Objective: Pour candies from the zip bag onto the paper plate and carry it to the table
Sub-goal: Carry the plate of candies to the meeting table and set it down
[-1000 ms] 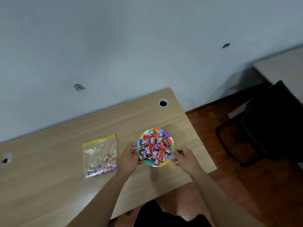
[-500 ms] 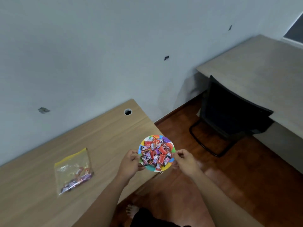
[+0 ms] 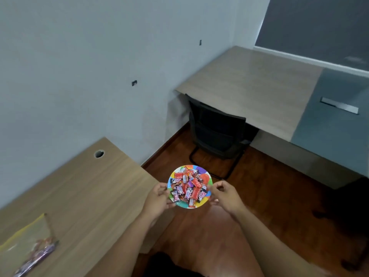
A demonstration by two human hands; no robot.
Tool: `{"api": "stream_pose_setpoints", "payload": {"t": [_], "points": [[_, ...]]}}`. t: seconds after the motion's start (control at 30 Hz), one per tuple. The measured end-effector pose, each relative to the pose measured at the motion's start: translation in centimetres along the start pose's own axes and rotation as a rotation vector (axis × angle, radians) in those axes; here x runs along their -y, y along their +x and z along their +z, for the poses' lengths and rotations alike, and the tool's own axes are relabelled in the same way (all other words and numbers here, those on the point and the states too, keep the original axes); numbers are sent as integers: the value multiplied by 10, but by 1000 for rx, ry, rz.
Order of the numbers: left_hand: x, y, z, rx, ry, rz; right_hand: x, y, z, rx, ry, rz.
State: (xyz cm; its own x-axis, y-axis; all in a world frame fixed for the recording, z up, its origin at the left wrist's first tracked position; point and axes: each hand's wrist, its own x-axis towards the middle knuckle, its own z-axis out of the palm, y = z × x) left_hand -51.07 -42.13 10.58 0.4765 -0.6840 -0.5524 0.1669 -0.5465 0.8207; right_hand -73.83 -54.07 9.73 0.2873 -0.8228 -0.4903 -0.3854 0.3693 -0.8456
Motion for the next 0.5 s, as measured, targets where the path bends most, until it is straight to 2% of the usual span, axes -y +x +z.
{"api": "stream_pose_setpoints", "payload": {"t": [0.2,0.5], "points": [[-32,17,74,128,82,23,-12,-1,-74,-141,141,23],[-94,82,195,312,172,63,-12,44,-178,-314,208,60]]}}
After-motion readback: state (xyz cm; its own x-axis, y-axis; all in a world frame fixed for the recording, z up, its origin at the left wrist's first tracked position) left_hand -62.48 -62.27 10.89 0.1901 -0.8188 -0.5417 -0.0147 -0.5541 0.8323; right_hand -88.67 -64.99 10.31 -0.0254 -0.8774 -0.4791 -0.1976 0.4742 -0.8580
